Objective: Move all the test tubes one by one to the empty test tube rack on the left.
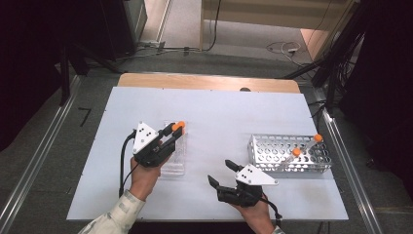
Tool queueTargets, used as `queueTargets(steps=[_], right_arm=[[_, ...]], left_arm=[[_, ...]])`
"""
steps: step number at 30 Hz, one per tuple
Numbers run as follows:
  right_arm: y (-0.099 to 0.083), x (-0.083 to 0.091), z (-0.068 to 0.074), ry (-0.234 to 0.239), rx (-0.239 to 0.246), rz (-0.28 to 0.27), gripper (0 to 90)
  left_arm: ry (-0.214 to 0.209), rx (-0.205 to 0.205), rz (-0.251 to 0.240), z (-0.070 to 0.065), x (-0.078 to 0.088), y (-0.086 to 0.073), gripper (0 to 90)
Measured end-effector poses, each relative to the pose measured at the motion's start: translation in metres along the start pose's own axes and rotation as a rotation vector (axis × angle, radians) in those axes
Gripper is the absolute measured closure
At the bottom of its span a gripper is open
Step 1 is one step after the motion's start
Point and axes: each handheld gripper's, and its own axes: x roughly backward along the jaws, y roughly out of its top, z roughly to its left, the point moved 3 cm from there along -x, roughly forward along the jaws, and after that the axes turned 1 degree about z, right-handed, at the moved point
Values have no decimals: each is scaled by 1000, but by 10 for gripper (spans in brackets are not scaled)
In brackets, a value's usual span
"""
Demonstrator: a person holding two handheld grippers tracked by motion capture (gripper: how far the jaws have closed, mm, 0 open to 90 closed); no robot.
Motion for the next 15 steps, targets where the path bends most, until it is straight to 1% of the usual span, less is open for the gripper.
queueTargets(steps=[4, 7, 11, 15], right_arm=[[0, 0, 0, 1, 1, 1, 238], [0, 0, 0, 1, 1, 1, 239], [-1, 0, 0, 1, 3, 3, 239], [-1, -1, 0, 2, 4, 4, 239]], left_arm=[[0, -10, 18, -1, -4, -5, 689], [7, -15, 42, -2, -9, -11, 688], [17, -17, 63, -2, -13, -19, 686], [21, -21, 68, -3, -14, -21, 680]])
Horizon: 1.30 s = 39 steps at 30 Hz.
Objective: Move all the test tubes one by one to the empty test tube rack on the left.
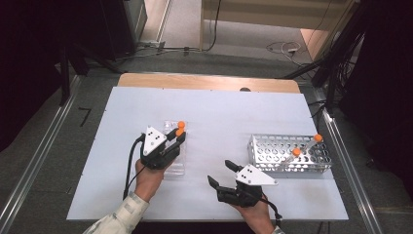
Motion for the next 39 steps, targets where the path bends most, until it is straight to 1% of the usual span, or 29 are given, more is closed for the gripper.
queueTargets(steps=[2, 5, 9, 12, 15, 18, 20, 24, 27, 31, 35, 39], right_arm=[[0, 0, 0, -1, 1, 1, 238], [0, 0, 0, -1, 1, 2, 238], [0, 0, 0, -1, 1, 1, 239], [0, 1, 0, -2, 1, 0, 239], [0, 2, -2, -7, -3, -2, 239], [0, 4, -4, -12, -4, -7, 240], [0, 6, -6, -19, -4, -6, 240], [-1, 11, -12, -40, -3, -8, 241], [-3, 17, -18, -65, 1, -11, 241], [-5, 30, -29, -107, -1, -23, 241], [-7, 42, -41, -138, -24, -35, 242], [-11, 53, -48, -166, -36, -40, 244]], left_arm=[[3, 2, -2, 0, 0, 0, 664], [-3, 6, 3, 0, 1, 0, 591], [-2, 13, -6, -2, 3, 1, 506], [-2, 17, -4, -2, 5, 1, 448], [-9, 26, -7, -4, 10, 1, 362], [0, 29, -12, -5, 16, 0, 288], [-6, 36, -18, -5, 21, -2, 279], [-12, 34, -25, -6, 29, -7, 264], [-9, 36, -24, -5, 33, -9, 257], [-10, 33, -17, -7, 36, -14, 252], [-18, 29, -9, -8, 40, -17, 246], [-19, 30, -11, -9, 44, -18, 245]])
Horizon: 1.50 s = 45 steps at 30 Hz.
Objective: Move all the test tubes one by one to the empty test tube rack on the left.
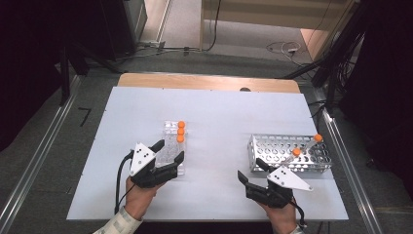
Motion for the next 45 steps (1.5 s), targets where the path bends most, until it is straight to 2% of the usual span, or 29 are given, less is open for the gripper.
queueTargets(steps=[10, 18, 27, 34, 37, 40, 45], right_arm=[[-9, 23, -16, -53, -21, 1, 244], [-12, 30, -32, -103, -75, -9, 247], [-14, 33, -48, -270, -130, -16, 265], [-16, 33, -56, -330, -130, -4, 271], [-18, 34, -62, -378, -113, 3, 272], [-19, 34, -70, -380, -138, 1, 276], [-20, 32, -78, -397, -130, 19, 291]], left_arm=[[4, 6, 5, 3, 3, -4, 246], [0, 1, 10, 2, 2, -4, 245], [-3, 2, 11, 2, 2, -5, 246], [-3, 4, 10, 2, 2, -5, 246], [-6, 3, 12, 1, 2, -5, 246], [-7, 1, 15, 1, 1, -5, 246], [-7, 1, 14, 0, 1, -5, 246]])
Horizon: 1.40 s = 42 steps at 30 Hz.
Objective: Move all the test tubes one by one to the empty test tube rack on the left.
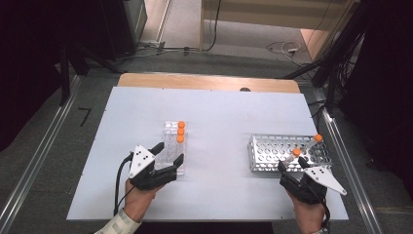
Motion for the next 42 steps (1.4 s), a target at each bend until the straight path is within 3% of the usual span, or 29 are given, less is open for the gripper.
queueTargets(steps=[8, 18, 33, 42], right_arm=[[0, -11, -10, 2, 3, 5, 332], [0, -16, -21, 31, -41, -5, 518], [0, -21, -21, 19, -17, -14, 695], [3, -19, -21, 2, -6, -27, 713]], left_arm=[[2, -1, -1, 0, 0, 0, 246], [1, 2, 0, 0, 0, 0, 246], [-3, -1, 3, -1, -1, -1, 246], [-5, 2, 3, -2, -2, -1, 247]])
